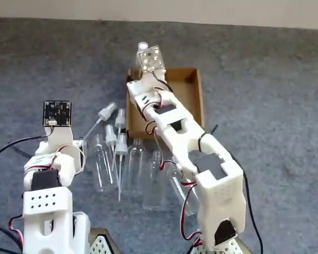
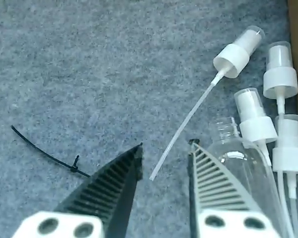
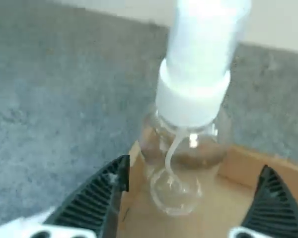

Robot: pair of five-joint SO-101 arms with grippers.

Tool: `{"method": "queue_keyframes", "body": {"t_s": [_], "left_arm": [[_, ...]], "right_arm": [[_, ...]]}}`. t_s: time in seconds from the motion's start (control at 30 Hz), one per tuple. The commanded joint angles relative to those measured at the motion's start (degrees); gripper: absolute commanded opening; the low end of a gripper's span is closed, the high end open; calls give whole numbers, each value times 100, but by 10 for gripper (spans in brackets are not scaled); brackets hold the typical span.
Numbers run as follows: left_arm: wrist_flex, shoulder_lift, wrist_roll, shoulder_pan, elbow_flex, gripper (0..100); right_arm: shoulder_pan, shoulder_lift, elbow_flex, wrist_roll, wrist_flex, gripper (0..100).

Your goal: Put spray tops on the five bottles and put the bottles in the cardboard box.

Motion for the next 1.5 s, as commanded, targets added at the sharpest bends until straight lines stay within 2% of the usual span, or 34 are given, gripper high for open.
{"method": "queue_keyframes", "body": {"t_s": [0.0,0.1,0.23,0.47,0.7,0.87,0.93,0.97,1.1,1.27,1.47], "left_arm": [[-141,-92,-9,-66,-13,148],[-141,-92,-9,-66,-13,148],[-141,-92,-9,-66,-13,148],[-141,-92,-9,-66,-13,148],[-141,-92,-9,-66,-13,148],[-141,-92,-9,-66,-13,148],[-141,-92,-9,-75,-13,148],[-141,-92,-9,-84,-13,148],[-141,-84,-9,-92,-13,148],[-141,-84,-9,-92,-13,148],[-141,-84,-9,-92,-13,148]], "right_arm": [[-40,-180,-356,-44,303,327],[-48,-479,-576,-53,523,327],[-31,-1103,-857,-53,1420,327],[-31,-2677,-980,-9,4523,327],[-57,-4084,-892,369,7547,326],[-22,-4637,-453,387,8708,326],[-48,-4892,-207,747,9121,327],[-48,-5051,-66,985,9270,326],[-110,-5895,875,1029,9402,325],[-321,-6985,2782,1152,8462,325],[-576,-6774,4312,1134,7380,325]]}}
